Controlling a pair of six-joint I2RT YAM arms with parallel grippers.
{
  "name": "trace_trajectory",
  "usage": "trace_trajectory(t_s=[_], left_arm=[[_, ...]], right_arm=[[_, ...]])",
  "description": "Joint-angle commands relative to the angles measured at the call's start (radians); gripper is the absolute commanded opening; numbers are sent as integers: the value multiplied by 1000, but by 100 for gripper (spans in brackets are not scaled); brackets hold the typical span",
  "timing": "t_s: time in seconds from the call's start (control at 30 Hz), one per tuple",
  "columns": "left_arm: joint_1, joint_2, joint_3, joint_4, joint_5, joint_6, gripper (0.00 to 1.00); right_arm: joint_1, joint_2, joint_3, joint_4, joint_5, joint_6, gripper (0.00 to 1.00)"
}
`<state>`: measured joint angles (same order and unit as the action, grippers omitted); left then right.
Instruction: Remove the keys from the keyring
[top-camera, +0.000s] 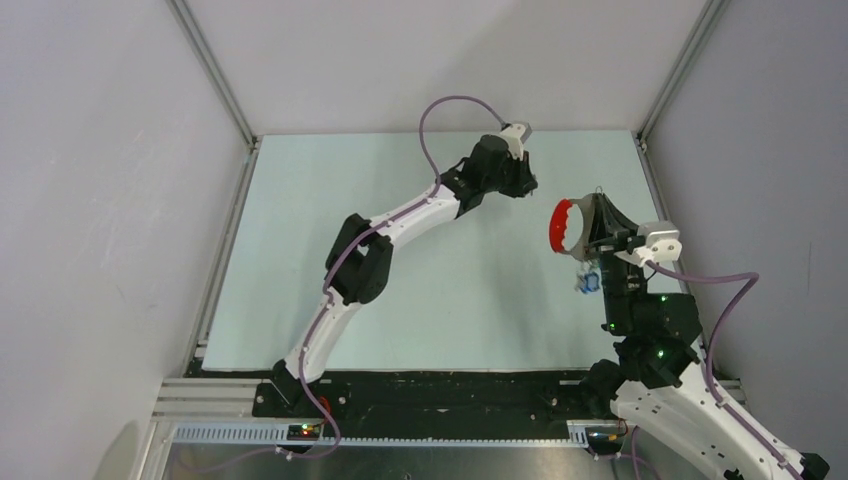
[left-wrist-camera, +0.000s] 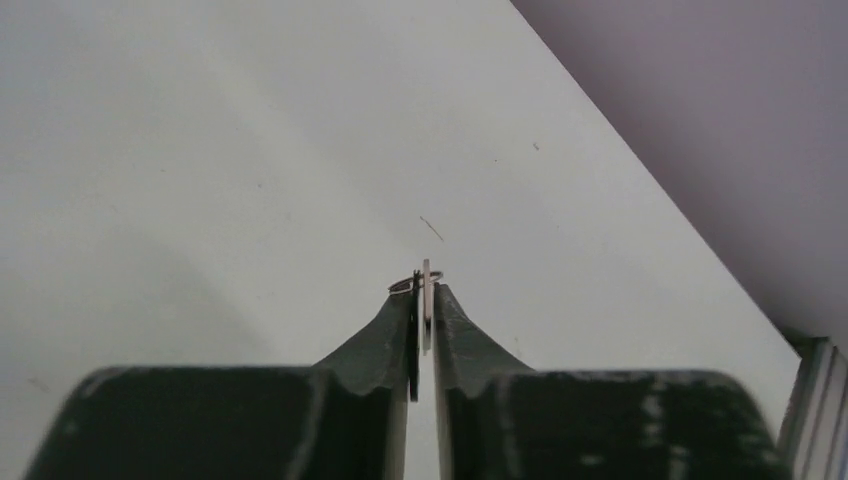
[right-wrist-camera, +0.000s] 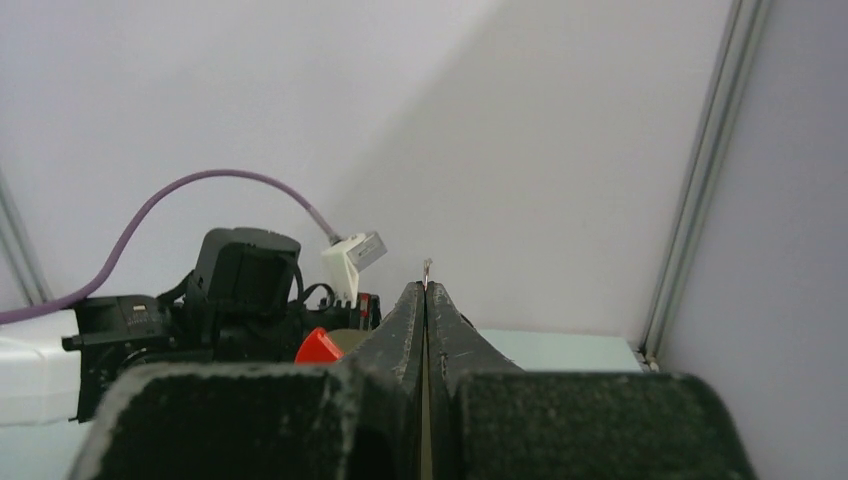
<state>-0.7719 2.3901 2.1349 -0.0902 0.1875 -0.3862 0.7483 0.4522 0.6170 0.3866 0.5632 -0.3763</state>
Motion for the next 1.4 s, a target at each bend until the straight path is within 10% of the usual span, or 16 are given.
trace_trajectory(t_s=[0.0,0.37,0.77,0.93,1.17,1.23,1.27,1.37], left_arm=[[-4,34,24,85,64,-100,26],[11,-280,-332,113,-75,24,90],[199,-1303,-1178,-37,-529,-78,97],[219,-1550,-1283,-105,-635,-32,97],[223,-1723,-1303,-152,-765,54,96],[225,-1752,-1299,-169,-781,68,96],[224,-1767,-1297,-181,-782,80,96],[225,-1791,-1290,-207,-777,95,96]], right_arm=[[-4,-11,44,28,44,-37,0],[-5,42,90,-143,-43,31,0],[10,253,102,-332,-359,200,0],[53,491,160,-65,-507,224,0],[91,933,685,133,-769,252,1],[90,992,806,120,-812,264,42],[91,1011,834,107,-813,269,85],[91,1000,860,20,-797,248,99]])
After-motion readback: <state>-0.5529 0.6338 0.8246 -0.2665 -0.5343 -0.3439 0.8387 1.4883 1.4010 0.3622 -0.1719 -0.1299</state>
